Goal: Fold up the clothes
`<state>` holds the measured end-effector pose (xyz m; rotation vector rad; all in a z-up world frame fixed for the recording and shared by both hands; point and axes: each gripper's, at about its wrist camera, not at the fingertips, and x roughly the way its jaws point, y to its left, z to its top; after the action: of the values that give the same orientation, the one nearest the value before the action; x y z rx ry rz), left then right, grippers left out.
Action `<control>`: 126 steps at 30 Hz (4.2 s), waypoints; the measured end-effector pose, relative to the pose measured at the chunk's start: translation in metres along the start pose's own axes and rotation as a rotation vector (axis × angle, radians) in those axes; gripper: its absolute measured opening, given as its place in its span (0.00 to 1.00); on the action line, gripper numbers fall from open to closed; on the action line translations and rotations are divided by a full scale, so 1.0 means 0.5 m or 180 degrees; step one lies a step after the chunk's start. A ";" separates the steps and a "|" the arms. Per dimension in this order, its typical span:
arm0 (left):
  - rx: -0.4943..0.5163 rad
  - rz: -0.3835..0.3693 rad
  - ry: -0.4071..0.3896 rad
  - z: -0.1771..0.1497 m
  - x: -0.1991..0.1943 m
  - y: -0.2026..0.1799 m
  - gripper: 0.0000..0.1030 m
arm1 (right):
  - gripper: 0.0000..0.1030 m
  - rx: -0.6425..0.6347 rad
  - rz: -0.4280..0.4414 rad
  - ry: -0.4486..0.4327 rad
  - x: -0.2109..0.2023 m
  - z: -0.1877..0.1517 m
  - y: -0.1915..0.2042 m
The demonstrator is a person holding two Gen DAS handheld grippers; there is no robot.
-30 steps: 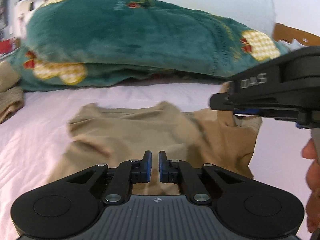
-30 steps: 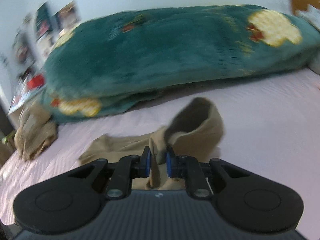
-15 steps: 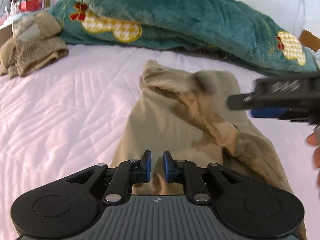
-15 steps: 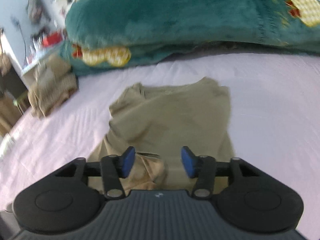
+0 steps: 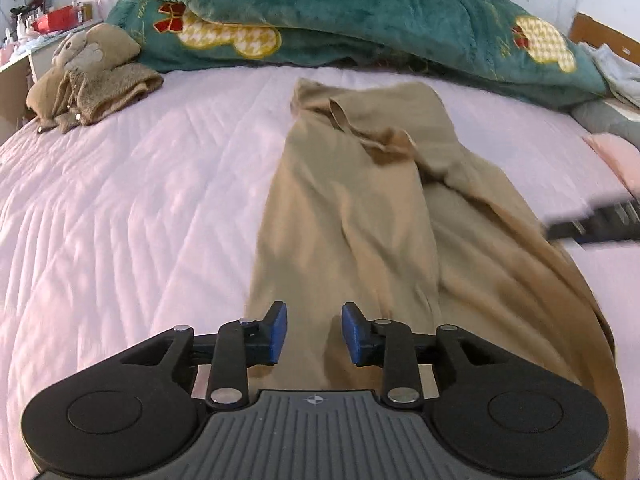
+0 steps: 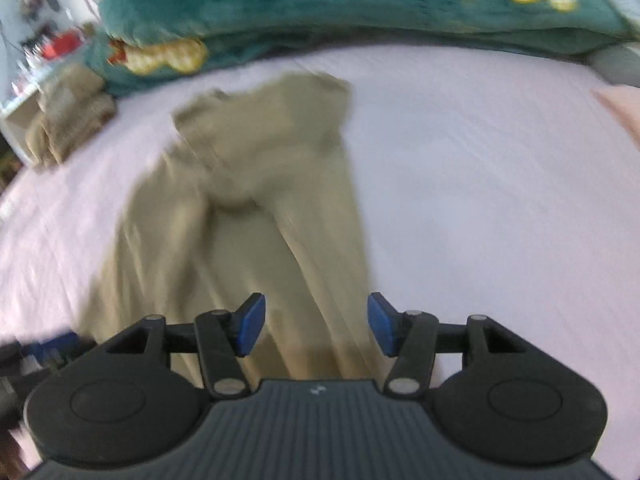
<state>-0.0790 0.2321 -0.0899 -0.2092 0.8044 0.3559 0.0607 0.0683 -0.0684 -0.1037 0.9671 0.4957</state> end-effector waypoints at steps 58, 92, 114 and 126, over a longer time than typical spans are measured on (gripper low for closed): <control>-0.0081 -0.0755 0.0314 0.070 0.004 0.025 0.44 | 0.30 -0.0344 0.0386 -0.0353 -0.114 -0.234 0.217; 0.0677 -0.0152 0.0098 0.195 0.144 -0.133 0.00 | 0.07 -0.0474 0.0636 -0.0384 -0.096 -0.181 0.192; 0.0163 -0.0258 0.0276 -0.006 0.003 -0.052 0.43 | 0.55 -0.0751 -0.0118 -0.0286 0.171 0.166 0.151; 0.0261 -0.0345 0.0128 -0.039 0.008 -0.066 0.52 | 0.08 -0.0591 -0.0125 -0.0080 0.284 0.214 0.120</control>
<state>-0.0765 0.1964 -0.1045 -0.1828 0.8422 0.2167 0.1817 0.2046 -0.1142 -0.2825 0.8917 0.5488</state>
